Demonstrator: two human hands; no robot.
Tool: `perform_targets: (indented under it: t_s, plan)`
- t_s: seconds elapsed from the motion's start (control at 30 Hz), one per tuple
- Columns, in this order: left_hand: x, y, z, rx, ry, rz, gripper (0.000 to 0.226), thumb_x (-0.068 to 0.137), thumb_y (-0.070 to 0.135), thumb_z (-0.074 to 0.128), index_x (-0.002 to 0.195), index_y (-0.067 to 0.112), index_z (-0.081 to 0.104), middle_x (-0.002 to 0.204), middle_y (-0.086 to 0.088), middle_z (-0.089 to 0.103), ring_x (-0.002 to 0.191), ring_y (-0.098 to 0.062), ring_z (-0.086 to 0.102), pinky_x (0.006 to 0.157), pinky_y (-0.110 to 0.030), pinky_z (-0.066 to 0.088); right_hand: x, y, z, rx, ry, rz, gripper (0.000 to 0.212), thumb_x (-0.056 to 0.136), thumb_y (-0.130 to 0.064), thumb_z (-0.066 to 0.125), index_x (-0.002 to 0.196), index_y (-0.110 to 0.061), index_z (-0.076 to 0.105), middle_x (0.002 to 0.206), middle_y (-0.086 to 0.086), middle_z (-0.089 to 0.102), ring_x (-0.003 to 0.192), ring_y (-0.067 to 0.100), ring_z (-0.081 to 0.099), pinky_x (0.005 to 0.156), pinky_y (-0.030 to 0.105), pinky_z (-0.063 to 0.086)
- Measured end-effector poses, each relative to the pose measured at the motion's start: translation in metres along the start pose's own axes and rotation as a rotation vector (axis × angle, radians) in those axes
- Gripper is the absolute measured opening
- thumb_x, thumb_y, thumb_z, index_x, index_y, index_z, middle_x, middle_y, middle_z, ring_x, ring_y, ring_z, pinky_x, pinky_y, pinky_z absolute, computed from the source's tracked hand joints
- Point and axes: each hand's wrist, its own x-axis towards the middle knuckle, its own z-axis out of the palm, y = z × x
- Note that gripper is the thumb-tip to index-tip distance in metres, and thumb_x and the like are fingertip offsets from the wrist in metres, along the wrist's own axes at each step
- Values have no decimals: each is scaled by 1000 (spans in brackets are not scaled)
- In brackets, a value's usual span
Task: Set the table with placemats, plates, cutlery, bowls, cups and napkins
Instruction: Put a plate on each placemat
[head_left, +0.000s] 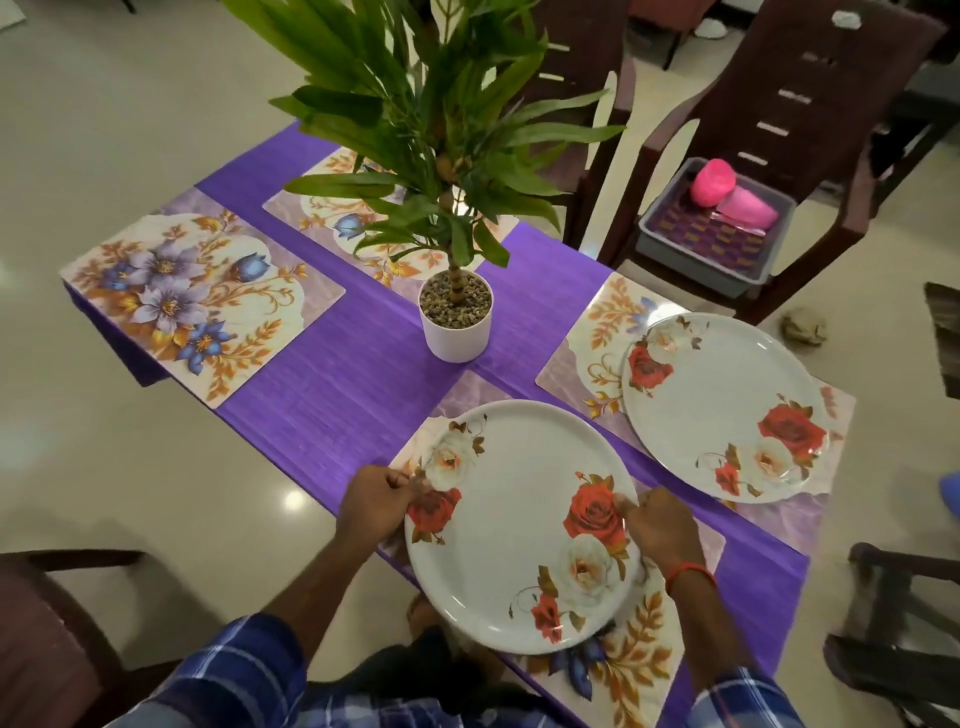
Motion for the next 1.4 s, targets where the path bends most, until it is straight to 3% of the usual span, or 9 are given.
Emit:
perform_targets:
  t_s: [0.1, 0.2, 0.3, 0.43, 0.6, 0.67, 0.87, 1.1, 1.4]
  plan:
    - [-2, 0, 5, -39, 35, -20, 29, 89, 39, 77, 79, 12, 72, 78, 0, 74, 76, -16, 72, 70, -33, 61, -1, -2, 1, 21, 37, -9, 25, 98, -30, 63, 86, -8, 61, 86, 5, 56, 94, 32, 59, 87, 40, 47]
    - [-6, 1, 2, -106, 45, -42, 27, 90, 35, 76, 82, 10, 72, 78, 0, 72, 72, -15, 70, 66, -31, 60, -9, -5, 3, 95, 63, -29, 32, 98, -29, 62, 69, -20, 54, 74, 0, 59, 82, 26, 61, 77, 36, 48]
    - [-7, 1, -10, -166, 86, -44, 30, 89, 34, 77, 78, 7, 71, 70, -2, 71, 64, -13, 66, 59, -28, 51, -18, -12, 4, 201, 106, -23, 29, 96, -35, 63, 80, -12, 59, 82, 6, 64, 76, 23, 61, 71, 38, 52]
    - [0, -3, -39, -293, 188, -19, 44, 85, 35, 79, 62, 1, 63, 53, -3, 54, 53, -16, 49, 59, -33, 41, -39, -41, 8, 295, 126, -105, 31, 95, -29, 66, 79, -7, 51, 77, 7, 58, 70, 19, 55, 56, 31, 38]
    - [14, -20, -96, -388, 206, 0, 44, 86, 35, 79, 58, 12, 55, 54, -1, 55, 51, -14, 49, 49, -26, 39, -56, -95, 30, 328, 125, -153, 30, 91, -35, 70, 84, -8, 59, 75, 5, 66, 70, 21, 65, 57, 31, 49]
    - [26, -36, -126, -379, 208, -4, 45, 83, 34, 83, 56, 12, 54, 52, -1, 52, 54, -17, 47, 52, -28, 41, -61, -124, 46, 292, 118, -168, 31, 91, -38, 70, 86, -9, 60, 76, 5, 67, 73, 23, 67, 63, 32, 54]
    - [62, -78, -232, -365, 233, -7, 39, 77, 34, 89, 69, 1, 69, 59, -8, 64, 59, -20, 61, 66, -43, 61, -92, -220, 104, 290, 117, -273, 27, 89, -33, 74, 88, -13, 56, 78, 4, 65, 73, 19, 64, 55, 24, 41]
    - [94, -121, -337, -411, 325, -17, 39, 68, 29, 94, 72, -3, 70, 75, -19, 72, 64, -25, 67, 68, -47, 61, -103, -317, 172, 267, 109, -336, 34, 81, -27, 83, 84, -5, 57, 75, 6, 63, 68, 21, 55, 58, 27, 39]
    - [130, -138, -404, -457, 357, -39, 32, 67, 23, 96, 72, 4, 70, 73, -14, 74, 77, -38, 74, 71, -53, 63, -99, -403, 200, 290, 126, -394, 37, 76, -21, 88, 81, -5, 55, 69, 4, 57, 60, 15, 47, 53, 29, 37]
